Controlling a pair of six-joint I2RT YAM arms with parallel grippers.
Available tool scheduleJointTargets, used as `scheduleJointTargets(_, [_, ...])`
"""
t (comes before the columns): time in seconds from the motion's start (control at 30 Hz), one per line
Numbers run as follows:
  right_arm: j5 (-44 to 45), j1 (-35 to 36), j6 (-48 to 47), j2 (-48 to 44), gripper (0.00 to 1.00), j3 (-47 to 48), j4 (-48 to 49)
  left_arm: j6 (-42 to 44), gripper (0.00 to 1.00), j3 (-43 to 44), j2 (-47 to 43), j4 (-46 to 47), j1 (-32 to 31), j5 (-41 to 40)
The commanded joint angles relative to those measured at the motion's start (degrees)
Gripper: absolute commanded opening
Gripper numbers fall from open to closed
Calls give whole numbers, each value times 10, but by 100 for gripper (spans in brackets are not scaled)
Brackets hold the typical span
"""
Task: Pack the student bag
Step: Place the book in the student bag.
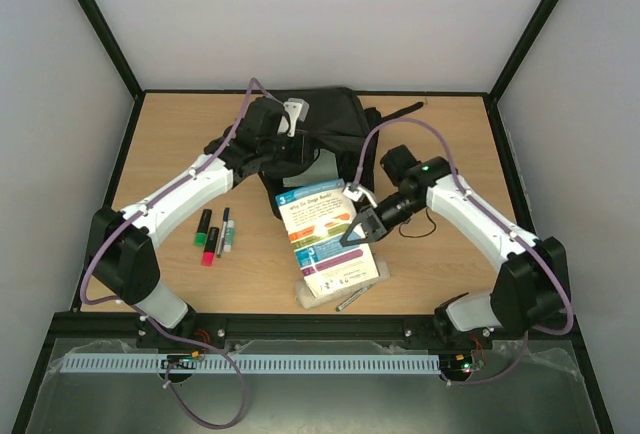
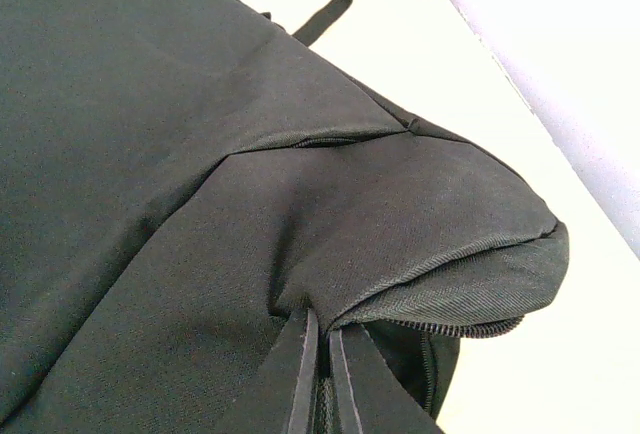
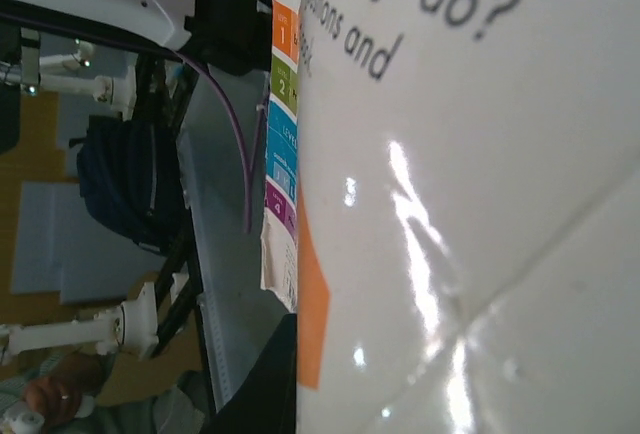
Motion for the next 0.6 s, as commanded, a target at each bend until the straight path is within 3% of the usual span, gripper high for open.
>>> scheduleJointTargets(0.0, [4, 30, 27, 20, 1, -29, 46, -17, 2, 36, -11, 61, 3, 24])
scheduleJointTargets(0.3, [8, 31, 101, 98, 1, -34, 194, -20, 2, 30, -35, 50, 3, 33])
scheduleJointTargets(0.57, [79, 31, 178, 183, 1, 10, 296, -11, 2, 29, -51, 31, 1, 39])
